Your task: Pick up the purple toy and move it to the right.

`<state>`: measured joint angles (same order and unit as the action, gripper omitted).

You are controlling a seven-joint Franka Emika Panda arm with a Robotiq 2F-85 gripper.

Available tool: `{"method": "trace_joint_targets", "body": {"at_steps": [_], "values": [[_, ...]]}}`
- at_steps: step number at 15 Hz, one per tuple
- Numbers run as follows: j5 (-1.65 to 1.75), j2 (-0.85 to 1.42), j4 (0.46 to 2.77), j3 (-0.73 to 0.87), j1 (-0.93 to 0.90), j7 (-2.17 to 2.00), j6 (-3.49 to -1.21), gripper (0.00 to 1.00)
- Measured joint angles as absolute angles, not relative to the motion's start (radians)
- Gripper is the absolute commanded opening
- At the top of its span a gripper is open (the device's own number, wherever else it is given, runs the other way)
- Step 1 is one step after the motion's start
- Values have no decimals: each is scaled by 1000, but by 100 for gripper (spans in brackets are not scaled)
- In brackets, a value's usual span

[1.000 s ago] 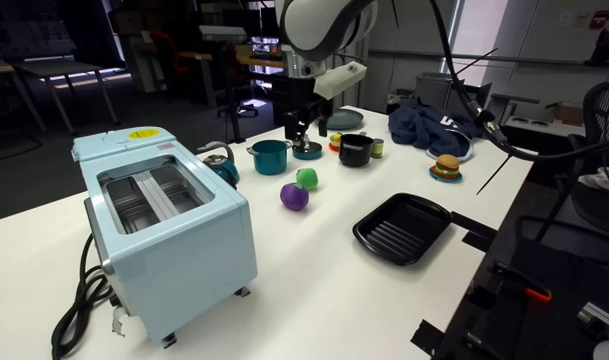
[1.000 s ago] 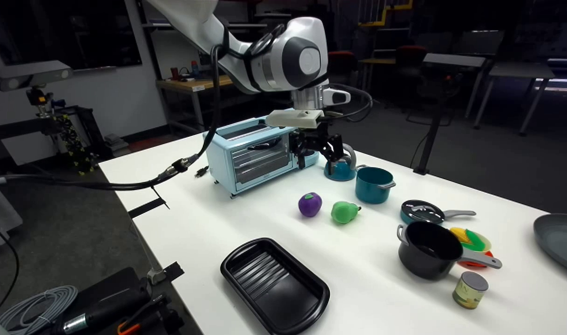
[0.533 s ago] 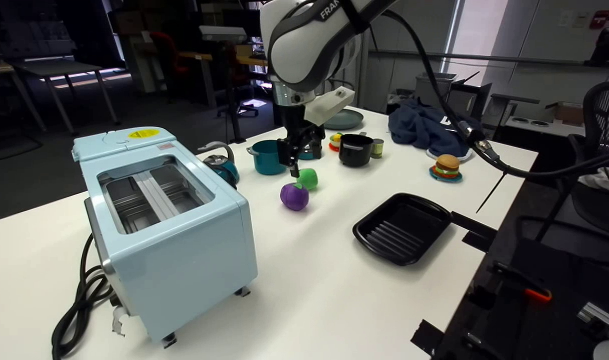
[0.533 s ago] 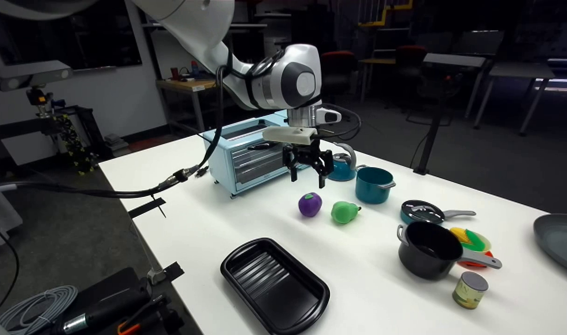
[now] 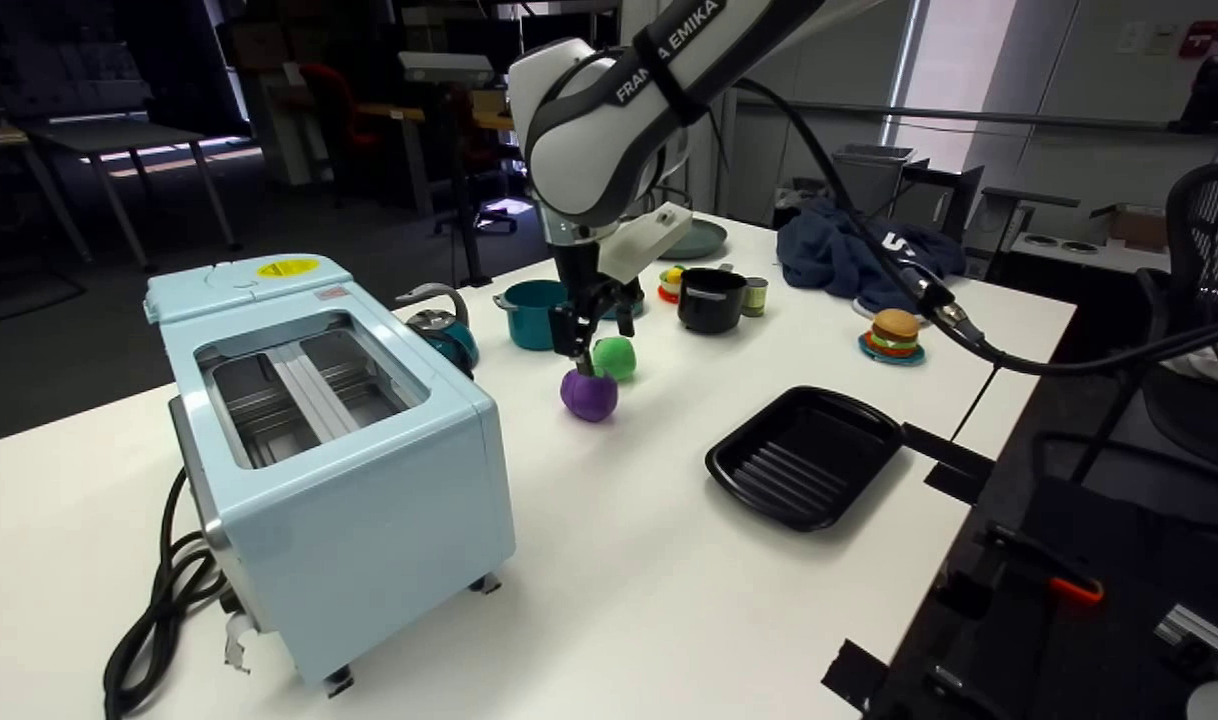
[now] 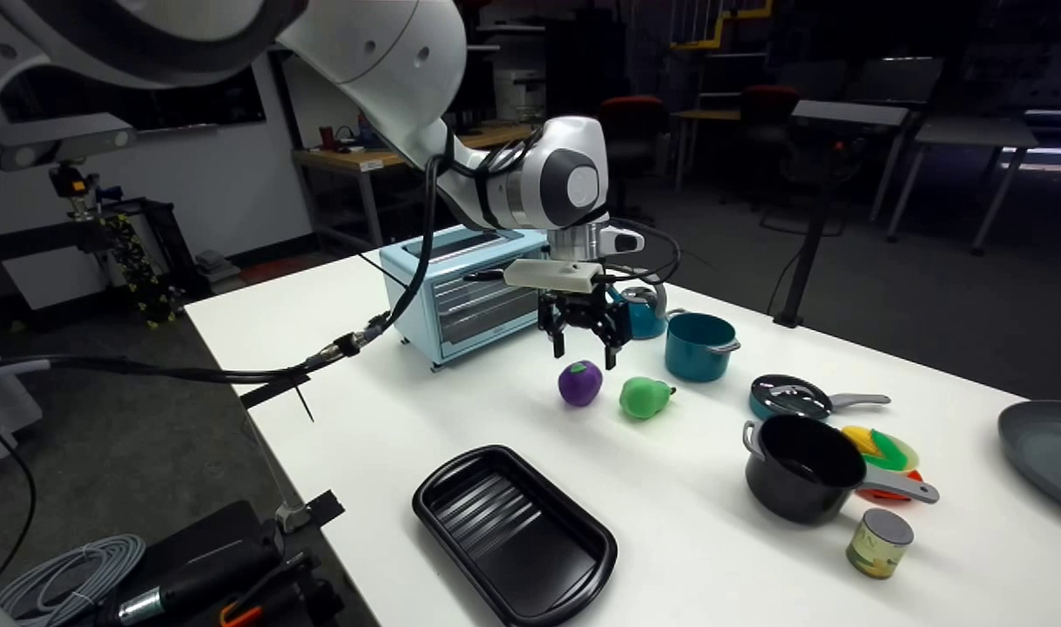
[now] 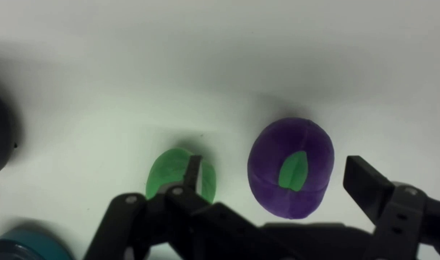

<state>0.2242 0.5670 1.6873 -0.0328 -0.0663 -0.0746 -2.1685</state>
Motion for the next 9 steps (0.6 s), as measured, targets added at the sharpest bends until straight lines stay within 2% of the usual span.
{"method": "trace_joint_targets", "body": {"at_steps": [5, 6, 7, 9], "values": [[230, 642, 1632, -23, -75, -73, -2169, 100], [230, 654, 1624, -20, -75, -72, -2169, 75], [230, 665, 1618, -19, -76, -72, -2169, 72], [230, 681, 1611, -19, -80, -74, -2169, 58]]}}
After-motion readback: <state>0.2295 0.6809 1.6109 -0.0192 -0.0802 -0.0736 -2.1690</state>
